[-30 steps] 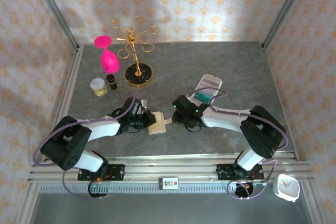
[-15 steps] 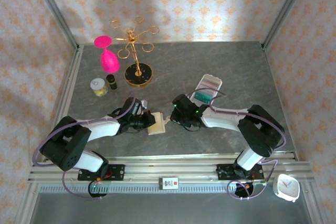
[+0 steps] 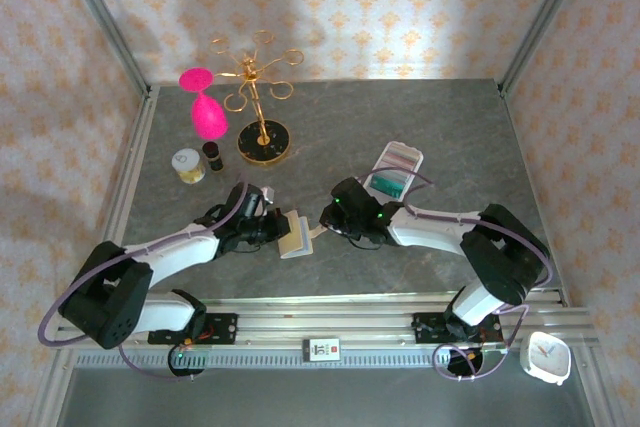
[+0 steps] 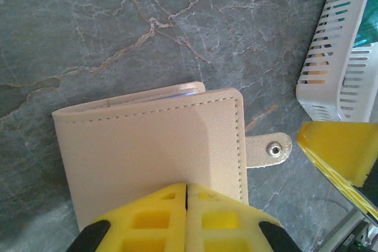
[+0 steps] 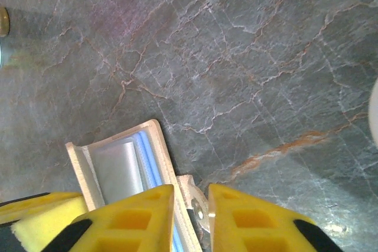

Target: Put the credit cards into the card holder

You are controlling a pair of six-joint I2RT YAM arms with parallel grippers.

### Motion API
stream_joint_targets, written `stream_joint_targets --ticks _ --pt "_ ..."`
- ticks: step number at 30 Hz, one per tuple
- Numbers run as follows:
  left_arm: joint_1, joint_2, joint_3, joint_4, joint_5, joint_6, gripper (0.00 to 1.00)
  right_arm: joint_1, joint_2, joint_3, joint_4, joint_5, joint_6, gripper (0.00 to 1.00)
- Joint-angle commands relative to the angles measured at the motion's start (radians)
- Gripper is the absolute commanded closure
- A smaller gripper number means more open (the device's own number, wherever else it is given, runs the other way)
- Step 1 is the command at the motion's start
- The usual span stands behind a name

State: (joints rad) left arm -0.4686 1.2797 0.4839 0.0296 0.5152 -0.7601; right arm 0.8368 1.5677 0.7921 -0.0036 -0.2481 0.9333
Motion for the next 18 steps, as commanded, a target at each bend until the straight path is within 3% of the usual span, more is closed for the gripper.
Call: stream_joint_targets --ticks 1,18 --pt "0.008 -0.037 -0.019 -0.050 -0.031 0.015 0.93 -0.002 -0.013 -0.010 0.030 -0.001 0.006 0.76" --pt "0.021 -0.097 -0.069 -0.088 -0.071 0.028 0.94 -0.002 0.047 0.017 -0.006 -0.022 -0.024 0.77"
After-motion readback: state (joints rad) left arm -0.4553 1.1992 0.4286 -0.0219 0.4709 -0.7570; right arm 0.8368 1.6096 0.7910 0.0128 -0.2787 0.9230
